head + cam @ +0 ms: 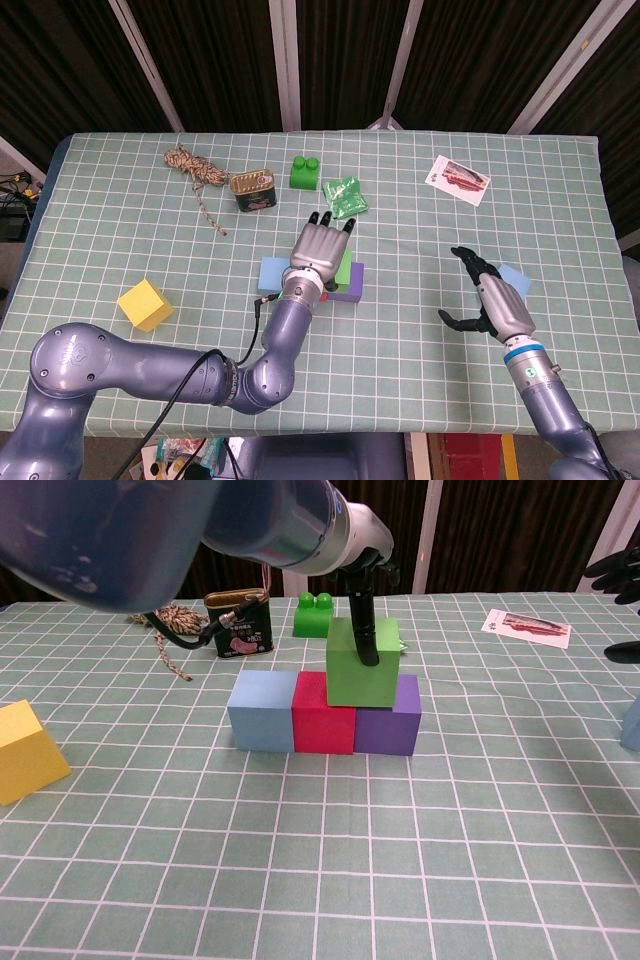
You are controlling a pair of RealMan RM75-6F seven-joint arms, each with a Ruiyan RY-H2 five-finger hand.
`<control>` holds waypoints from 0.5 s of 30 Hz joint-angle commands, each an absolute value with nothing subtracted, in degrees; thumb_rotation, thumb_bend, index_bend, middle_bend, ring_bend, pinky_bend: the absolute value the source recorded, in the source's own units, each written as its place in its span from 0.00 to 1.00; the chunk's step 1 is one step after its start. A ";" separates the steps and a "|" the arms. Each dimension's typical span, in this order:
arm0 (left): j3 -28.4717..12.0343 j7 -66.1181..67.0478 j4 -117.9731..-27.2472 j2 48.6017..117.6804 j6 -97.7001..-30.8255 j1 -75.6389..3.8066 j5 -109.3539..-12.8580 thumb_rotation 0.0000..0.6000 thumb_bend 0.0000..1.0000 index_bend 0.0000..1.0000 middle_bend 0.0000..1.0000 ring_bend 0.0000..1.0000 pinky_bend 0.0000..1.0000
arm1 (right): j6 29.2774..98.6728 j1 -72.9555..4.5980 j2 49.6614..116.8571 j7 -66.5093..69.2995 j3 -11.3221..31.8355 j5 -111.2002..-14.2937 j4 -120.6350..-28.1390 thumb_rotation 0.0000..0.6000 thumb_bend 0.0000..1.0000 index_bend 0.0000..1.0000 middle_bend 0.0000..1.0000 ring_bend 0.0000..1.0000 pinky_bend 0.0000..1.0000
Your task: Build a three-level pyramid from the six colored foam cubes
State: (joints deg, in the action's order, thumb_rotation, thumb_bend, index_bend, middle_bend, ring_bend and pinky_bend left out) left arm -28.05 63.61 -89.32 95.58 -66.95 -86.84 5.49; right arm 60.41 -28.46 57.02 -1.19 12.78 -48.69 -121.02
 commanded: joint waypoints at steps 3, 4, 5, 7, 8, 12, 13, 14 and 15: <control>-28.01 63.54 -89.30 95.75 -67.02 -86.93 5.38 1.00 0.32 0.07 0.36 0.02 0.07 | 60.36 -28.48 56.97 -1.12 12.72 -48.83 -121.10 1.00 0.31 0.00 0.00 0.00 0.00; -27.99 63.55 -89.30 95.78 -67.02 -86.95 5.35 1.00 0.32 0.07 0.36 0.02 0.07 | 60.37 -28.47 56.96 -1.11 12.71 -48.86 -121.12 1.00 0.31 0.00 0.00 0.00 0.00; -27.98 63.59 -89.30 95.80 -67.02 -87.00 5.35 1.00 0.32 0.07 0.36 0.02 0.07 | 60.36 -28.48 56.95 -1.07 12.70 -48.87 -121.14 1.00 0.31 0.00 0.00 0.00 0.00; -27.98 63.60 -89.29 95.84 -67.03 -87.06 5.26 1.00 0.32 0.07 0.36 0.02 0.07 | 60.37 -28.47 56.93 -1.04 12.70 -48.88 -121.16 1.00 0.31 0.00 0.00 0.00 0.00; -28.00 63.58 -89.30 95.87 -67.03 -87.09 5.18 1.00 0.32 0.07 0.36 0.02 0.07 | 60.36 -28.47 56.91 -1.00 12.70 -48.85 -121.17 1.00 0.31 0.00 0.00 0.00 0.00; -27.80 63.83 -89.24 95.89 -67.18 -87.20 5.07 1.00 0.32 0.07 0.36 0.02 0.07 | 60.27 -28.47 56.83 -0.87 12.66 -48.84 -121.23 1.00 0.31 0.00 0.00 0.00 0.00; -27.75 63.84 -89.21 95.90 -67.21 -87.21 5.02 1.00 0.32 0.07 0.36 0.02 0.07 | 60.24 -28.47 56.82 -0.86 12.64 -48.85 -121.23 1.00 0.31 0.00 0.00 0.00 0.00; -27.73 63.82 -89.18 95.92 -67.22 -87.19 4.98 1.00 0.32 0.07 0.36 0.02 0.07 | 60.20 -28.48 56.80 -0.86 12.61 -48.88 -121.27 1.00 0.31 0.00 0.00 0.00 0.00; -27.72 63.79 -89.17 95.93 -67.26 -87.18 4.93 1.00 0.32 0.07 0.36 0.02 0.07 | 60.18 -28.48 56.78 -0.85 12.59 -48.89 -121.27 1.00 0.31 0.00 0.00 0.00 0.00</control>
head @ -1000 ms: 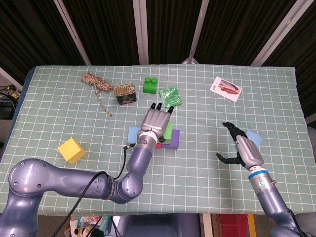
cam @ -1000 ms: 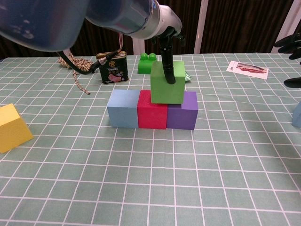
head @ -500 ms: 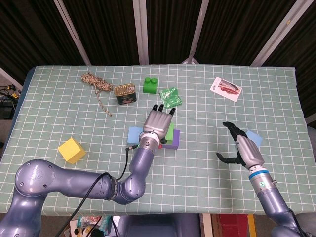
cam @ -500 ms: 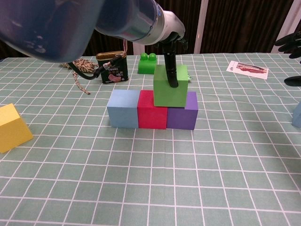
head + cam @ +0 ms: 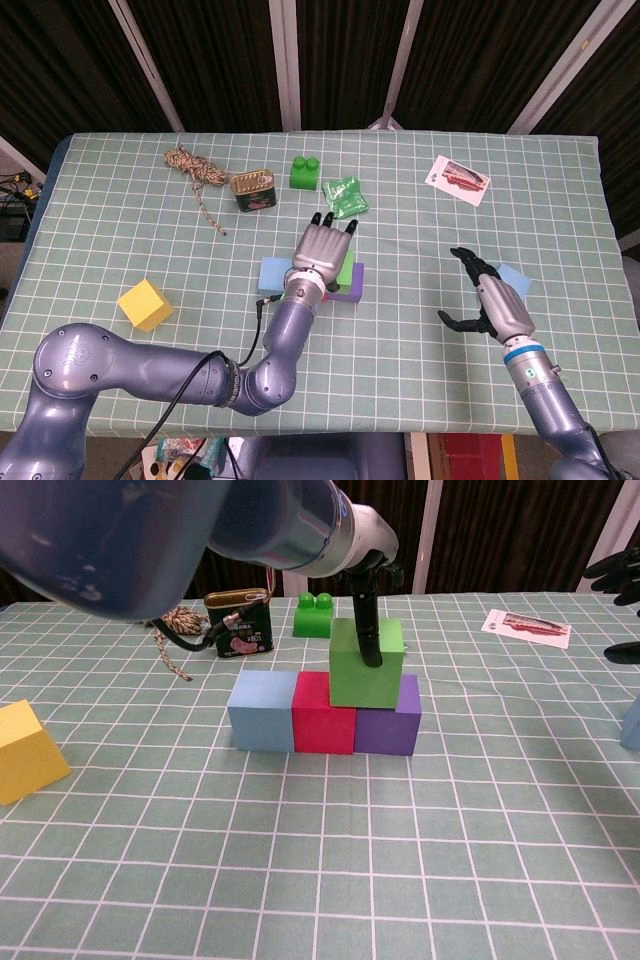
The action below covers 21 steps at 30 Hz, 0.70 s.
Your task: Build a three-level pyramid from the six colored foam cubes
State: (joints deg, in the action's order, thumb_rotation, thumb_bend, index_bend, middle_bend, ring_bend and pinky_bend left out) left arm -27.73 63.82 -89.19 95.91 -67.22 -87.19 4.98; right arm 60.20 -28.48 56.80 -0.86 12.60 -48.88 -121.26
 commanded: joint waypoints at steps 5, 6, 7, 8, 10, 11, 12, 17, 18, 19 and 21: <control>-27.68 63.54 -88.97 96.02 -67.23 -87.12 4.51 1.00 0.32 0.07 0.36 0.02 0.07 | 60.17 -28.50 56.77 -0.76 12.53 -48.90 -121.27 1.00 0.31 0.00 0.00 0.00 0.00; -27.65 63.51 -88.93 96.06 -67.17 -87.11 4.42 1.00 0.32 0.07 0.36 0.02 0.07 | 60.16 -28.51 56.78 -0.75 12.52 -48.88 -121.26 1.00 0.31 0.00 0.00 0.00 0.00; -27.65 63.49 -88.91 96.09 -67.12 -87.11 4.42 1.00 0.32 0.07 0.36 0.02 0.07 | 60.14 -28.52 56.79 -0.75 12.51 -48.88 -121.25 1.00 0.31 0.00 0.00 0.00 0.00; -27.65 63.46 -88.90 96.12 -67.07 -87.09 4.44 1.00 0.32 0.07 0.36 0.02 0.07 | 60.14 -28.53 56.81 -0.76 12.49 -48.87 -121.25 1.00 0.31 0.00 0.00 0.00 0.00; -27.60 63.49 -88.88 96.16 -66.98 -87.09 4.48 1.00 0.32 0.07 0.35 0.02 0.07 | 60.14 -28.56 56.84 -0.79 12.46 -48.87 -121.22 1.00 0.31 0.00 0.00 0.00 0.00; -27.59 63.51 -88.86 96.18 -66.94 -87.08 4.54 1.00 0.32 0.07 0.35 0.02 0.07 | 60.16 -28.57 56.84 -0.81 12.44 -48.86 -121.21 1.00 0.31 0.00 0.00 0.00 0.00; -27.63 63.48 -88.84 96.20 -66.93 -87.08 4.60 1.00 0.32 0.07 0.35 0.02 0.07 | 60.19 -28.58 56.86 -0.82 12.44 -48.83 -121.19 1.00 0.31 0.00 0.00 0.00 0.00; -27.57 63.52 -88.77 96.26 -66.90 -87.11 4.55 1.00 0.32 0.07 0.35 0.02 0.07 | 60.17 -28.62 56.90 -0.77 12.43 -48.75 -121.10 1.00 0.31 0.00 0.00 0.00 0.00; -27.52 63.59 -88.73 96.28 -66.91 -87.13 4.55 1.00 0.32 0.07 0.35 0.02 0.07 | 60.16 -28.63 56.91 -0.75 12.43 -48.76 -121.13 1.00 0.31 0.00 0.00 0.00 0.00; -27.48 63.64 -88.67 96.32 -66.89 -87.15 4.58 1.00 0.32 0.07 0.34 0.02 0.07 | 60.18 -28.63 56.90 -0.74 12.42 -48.78 -121.15 1.00 0.31 0.00 0.00 0.00 0.00; -27.44 63.68 -88.61 96.41 -66.85 -87.16 4.67 1.00 0.32 0.07 0.34 0.02 0.07 | 60.20 -28.62 56.88 -0.72 12.42 -48.81 -121.17 1.00 0.31 0.00 0.00 0.00 0.00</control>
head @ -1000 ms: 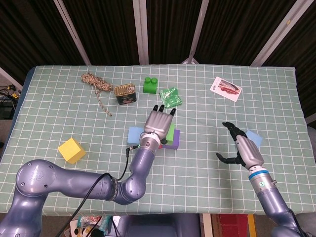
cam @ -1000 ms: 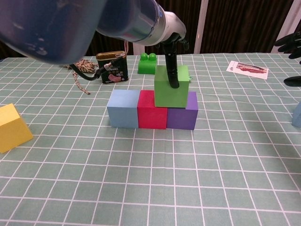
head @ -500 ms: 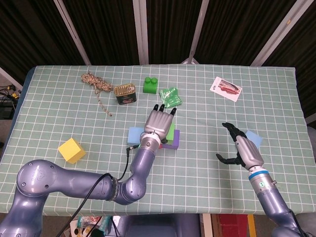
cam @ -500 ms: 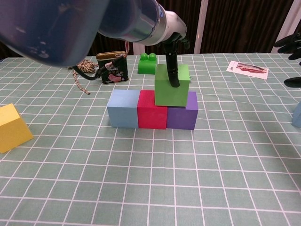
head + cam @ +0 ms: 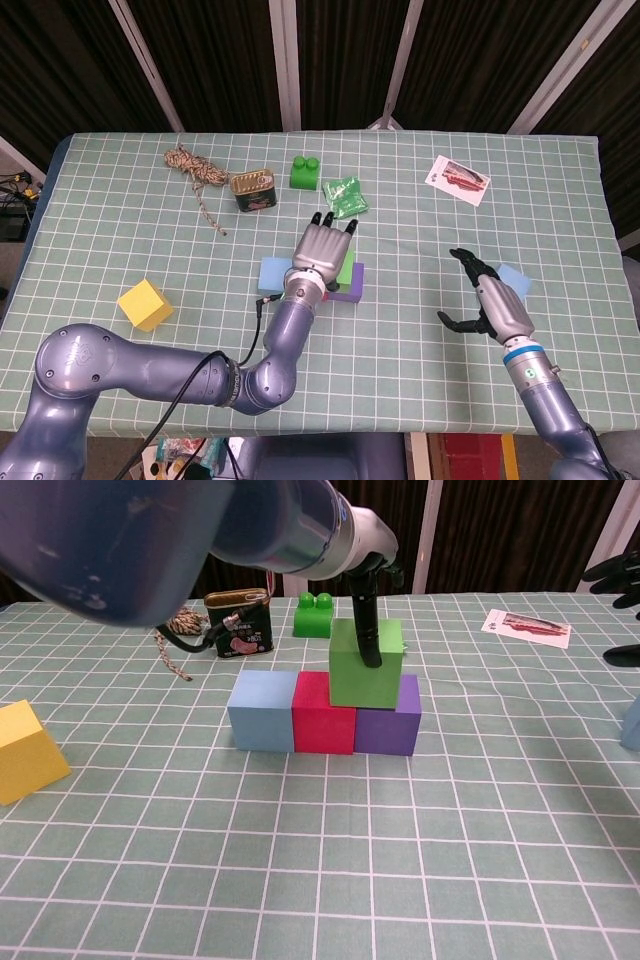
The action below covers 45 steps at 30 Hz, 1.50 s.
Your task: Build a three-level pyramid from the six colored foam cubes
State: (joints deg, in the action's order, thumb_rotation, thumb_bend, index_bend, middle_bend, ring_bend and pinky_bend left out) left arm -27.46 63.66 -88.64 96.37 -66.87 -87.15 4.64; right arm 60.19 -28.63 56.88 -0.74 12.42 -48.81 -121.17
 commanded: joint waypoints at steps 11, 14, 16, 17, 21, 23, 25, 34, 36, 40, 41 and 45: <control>-27.42 63.35 -88.56 96.72 -66.55 -86.99 4.59 1.00 0.30 0.07 0.24 0.02 0.07 | 60.29 -28.67 56.95 -0.84 12.28 -48.78 -121.10 1.00 0.31 0.00 0.00 0.00 0.00; -27.41 63.12 -88.66 96.72 -66.64 -86.93 4.19 1.00 0.27 0.05 0.20 0.02 0.07 | 60.33 -28.69 57.03 -0.89 12.25 -48.73 -121.09 1.00 0.31 0.00 0.00 0.00 0.00; -27.48 62.96 -88.73 96.69 -66.66 -86.85 4.20 1.00 0.26 0.05 0.18 0.01 0.07 | 60.34 -28.70 57.06 -0.89 12.24 -48.69 -121.10 1.00 0.31 0.00 0.00 0.00 0.00; -27.50 62.89 -88.75 96.67 -66.66 -86.80 4.19 1.00 0.25 0.05 0.17 0.01 0.07 | 60.34 -28.70 57.06 -0.86 12.25 -48.65 -121.12 1.00 0.31 0.00 0.00 0.00 0.00; -27.55 62.68 -88.88 96.59 -66.64 -86.66 4.16 1.00 0.22 0.05 0.14 0.01 0.07 | 60.38 -28.70 57.06 -0.83 12.26 -48.64 -121.15 1.00 0.31 0.00 0.00 0.00 0.00; -27.57 62.63 -89.06 96.47 -66.61 -86.58 4.16 1.00 0.21 0.04 0.13 0.01 0.06 | 60.47 -28.69 57.06 -0.84 12.28 -48.64 -121.15 1.00 0.31 0.00 0.00 0.00 0.00; -27.59 62.65 -89.26 96.32 -66.61 -86.54 4.17 1.00 0.19 0.03 0.11 0.01 0.06 | 60.52 -28.68 57.09 -0.81 12.30 -48.61 -121.17 1.00 0.31 0.00 0.00 0.00 0.00; -28.16 61.82 -90.67 95.28 -66.98 -86.05 3.74 1.00 0.11 0.00 0.04 0.00 0.04 | 60.63 -28.70 57.23 -0.85 12.29 -48.48 -121.07 1.00 0.31 0.00 0.00 0.00 0.00; -28.56 61.09 -91.27 94.85 -67.22 -85.72 3.39 1.00 0.10 0.00 0.04 0.00 0.04 | 60.68 -28.69 57.23 -0.88 12.28 -48.50 -121.07 1.00 0.31 0.00 0.00 0.00 0.00; -29.00 60.02 -93.17 93.44 -68.11 -84.91 2.35 1.00 0.10 0.00 0.04 0.00 0.04 | 60.78 -28.68 57.23 -0.90 12.30 -48.44 -120.91 1.00 0.31 0.00 0.00 0.00 0.00; -29.20 59.61 -94.06 92.79 -68.53 -84.53 2.01 1.00 0.10 0.00 0.04 0.00 0.04 | 60.81 -28.68 57.23 -0.87 12.34 -48.38 -120.86 1.00 0.31 0.00 0.00 0.00 0.00; -29.56 58.11 -98.12 89.67 -70.46 -82.56 0.68 1.00 0.10 0.00 0.05 0.00 0.04 | 60.94 -28.68 57.16 -0.81 12.47 -48.20 -120.73 1.00 0.31 0.00 0.00 0.00 0.00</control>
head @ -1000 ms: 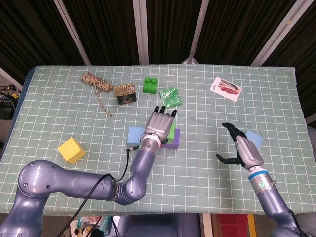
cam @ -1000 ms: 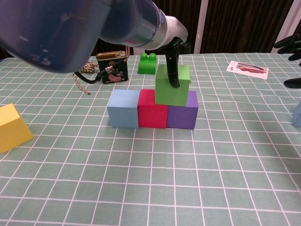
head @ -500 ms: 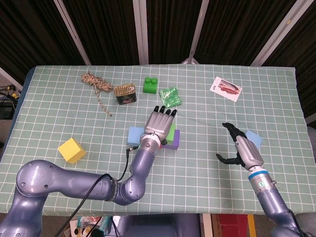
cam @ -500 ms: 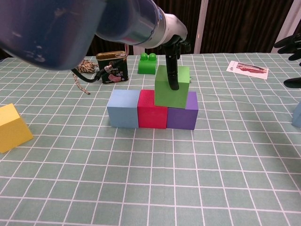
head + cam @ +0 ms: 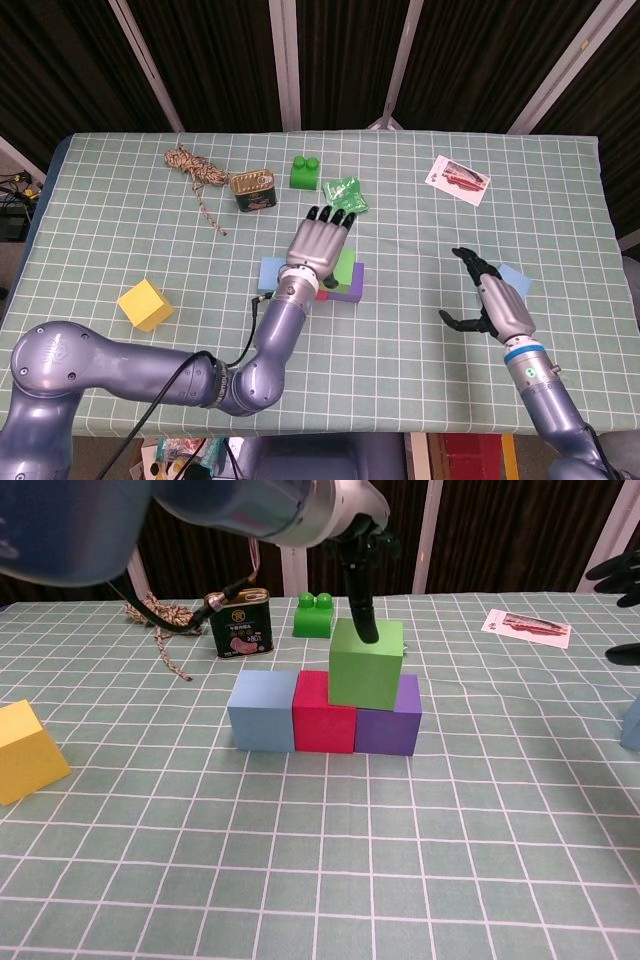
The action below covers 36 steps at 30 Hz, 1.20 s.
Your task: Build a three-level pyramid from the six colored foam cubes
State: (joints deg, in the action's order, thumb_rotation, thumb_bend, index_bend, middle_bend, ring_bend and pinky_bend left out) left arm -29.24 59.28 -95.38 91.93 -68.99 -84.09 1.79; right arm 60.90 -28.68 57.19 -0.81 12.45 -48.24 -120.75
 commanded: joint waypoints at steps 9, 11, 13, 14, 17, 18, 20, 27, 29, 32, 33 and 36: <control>-26.48 57.86 -109.14 79.65 -74.45 -76.38 -2.37 1.00 0.10 0.00 0.06 0.00 0.04 | 61.26 -28.69 57.02 -0.92 12.69 -47.52 -120.18 1.00 0.31 0.00 0.00 0.00 0.00; -24.91 57.73 -111.95 76.84 -74.93 -74.47 -4.33 1.00 0.09 0.00 0.06 0.00 0.04 | 61.44 -28.71 57.05 -1.15 12.70 -47.41 -120.05 1.00 0.31 0.00 0.00 0.00 0.00; -22.98 57.17 -114.74 73.97 -74.83 -72.21 -6.81 1.00 0.08 0.00 0.06 0.00 0.04 | 61.66 -28.76 57.17 -1.55 12.64 -47.29 -119.86 1.00 0.31 0.00 0.00 0.00 0.00; -21.96 56.71 -116.04 72.58 -74.52 -71.02 -8.31 1.00 0.08 0.00 0.07 0.00 0.04 | 61.80 -28.79 57.27 -1.83 12.57 -47.22 -119.71 1.00 0.31 0.00 0.00 0.00 0.00; -19.35 54.97 -118.85 69.23 -73.60 -67.81 -12.43 1.00 0.08 0.00 0.07 0.00 0.04 | 62.22 -28.91 57.67 -2.50 12.48 -46.83 -119.20 1.00 0.31 0.00 0.00 0.00 0.00; -18.43 54.00 -119.72 68.08 -73.13 -66.56 -14.34 1.00 0.08 0.00 0.07 0.00 0.04 | 62.43 -28.96 57.84 -2.78 12.46 -46.66 -118.98 1.00 0.31 0.00 0.00 0.00 0.00; -15.85 51.52 -121.46 65.24 -72.05 -63.27 -19.44 1.00 0.08 0.00 0.07 0.00 0.04 | 63.17 -29.06 58.37 -3.53 12.48 -46.24 -118.23 1.00 0.31 0.00 0.00 0.00 0.00; -9.72 46.55 -123.53 59.73 -69.19 -56.57 -31.04 1.00 0.08 0.00 0.08 0.00 0.04 | 65.26 -29.31 59.79 -5.21 12.87 -44.91 -116.00 1.00 0.31 0.00 0.00 0.00 0.00; -7.44 44.79 -123.90 57.56 -67.25 -54.45 -35.00 1.00 0.08 0.00 0.09 0.00 0.04 | 66.06 -29.40 60.37 -5.87 13.01 -44.54 -115.38 1.00 0.31 0.00 0.00 0.00 0.00; -5.03 42.15 -123.16 54.61 -63.97 -52.23 -40.76 1.00 0.08 0.00 0.11 0.00 0.04 | 66.87 -29.47 61.01 -6.79 13.02 -44.33 -115.10 1.00 0.31 0.00 0.00 0.00 0.00; -4.34 41.20 -122.72 53.77 -62.95 -51.55 -42.57 1.00 0.08 0.00 0.12 0.00 0.04 | 67.10 -29.47 61.17 -7.10 12.99 -44.31 -115.05 1.00 0.31 0.00 0.00 0.00 0.00; -2.01 39.43 -121.52 51.67 -60.73 -49.65 -46.91 1.00 0.08 0.00 0.13 0.00 0.04 | 67.54 -29.44 61.55 -7.79 12.83 -44.23 -114.91 1.00 0.31 0.00 0.00 0.00 0.00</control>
